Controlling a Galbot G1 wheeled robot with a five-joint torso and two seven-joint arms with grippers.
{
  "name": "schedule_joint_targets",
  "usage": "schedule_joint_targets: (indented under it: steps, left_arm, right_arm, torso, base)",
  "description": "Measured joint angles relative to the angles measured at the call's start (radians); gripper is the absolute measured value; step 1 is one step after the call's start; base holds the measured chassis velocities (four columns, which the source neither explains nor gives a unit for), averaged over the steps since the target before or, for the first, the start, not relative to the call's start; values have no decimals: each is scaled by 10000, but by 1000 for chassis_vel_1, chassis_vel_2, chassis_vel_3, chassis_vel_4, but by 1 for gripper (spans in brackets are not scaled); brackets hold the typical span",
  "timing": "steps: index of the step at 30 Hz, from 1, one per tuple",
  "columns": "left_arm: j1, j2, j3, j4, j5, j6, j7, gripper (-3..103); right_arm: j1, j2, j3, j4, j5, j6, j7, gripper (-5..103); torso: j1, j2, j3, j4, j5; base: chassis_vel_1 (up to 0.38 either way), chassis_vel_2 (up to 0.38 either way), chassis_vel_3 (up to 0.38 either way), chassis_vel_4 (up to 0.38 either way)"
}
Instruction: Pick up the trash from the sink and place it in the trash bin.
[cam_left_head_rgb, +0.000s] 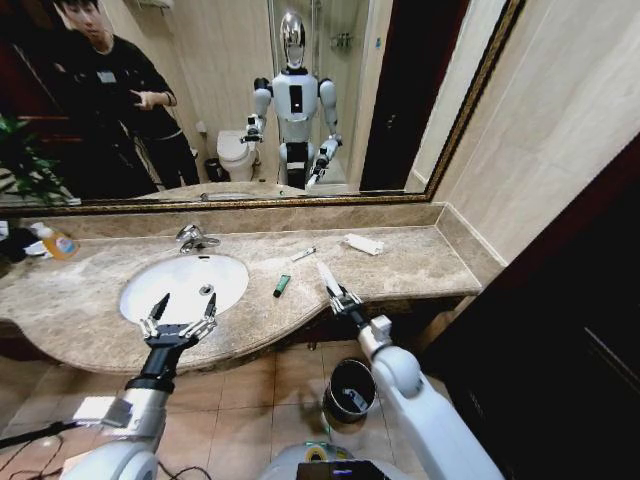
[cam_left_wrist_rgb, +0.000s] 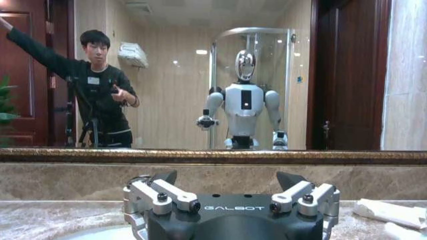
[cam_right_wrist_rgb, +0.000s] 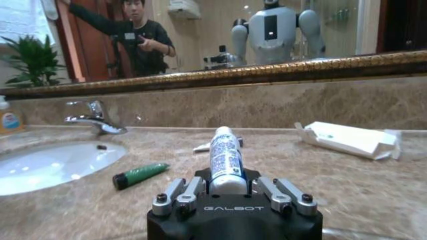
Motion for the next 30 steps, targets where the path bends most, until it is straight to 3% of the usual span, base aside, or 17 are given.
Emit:
schedule_joint_targets:
  steps: [4, 11, 18, 24, 30]
  left_arm:
    - [0, 0, 0, 0, 0, 0, 0, 100]
    - [0, 0, -1, 0, 0, 0, 0, 100]
    - [0, -1, 0, 0, 0, 0, 0, 100]
    - [0, 0, 0, 0, 0, 0, 0, 100]
    - [0, 0, -1, 0, 1, 0, -1, 100]
  right_arm:
    - [-691, -319, 311, 302, 253, 367, -120, 30]
    - [-2302, -749, 850, 33, 488, 2035, -582, 30]
    - [-3194, -829, 822, -849, 312, 3071, -885, 30]
    - [-2856, -510, 617, -2179, 169, 3168, -891, 30]
    - [-1762, 433, 537, -4969, -788, 3084, -1027, 30]
  torso:
    - [0, 0, 0, 0, 0]
    - [0, 0, 0, 1, 1]
    - [0, 1, -1, 0, 0]
    - [1, 0, 0, 0, -2]
    - [2, 0, 1, 2, 0]
  base:
    - [0, 0, 0, 0]
    - [0, 0, 0, 0]
    - [0, 0, 0, 0]
    - [0, 0, 0, 0]
    - [0, 0, 0, 0]
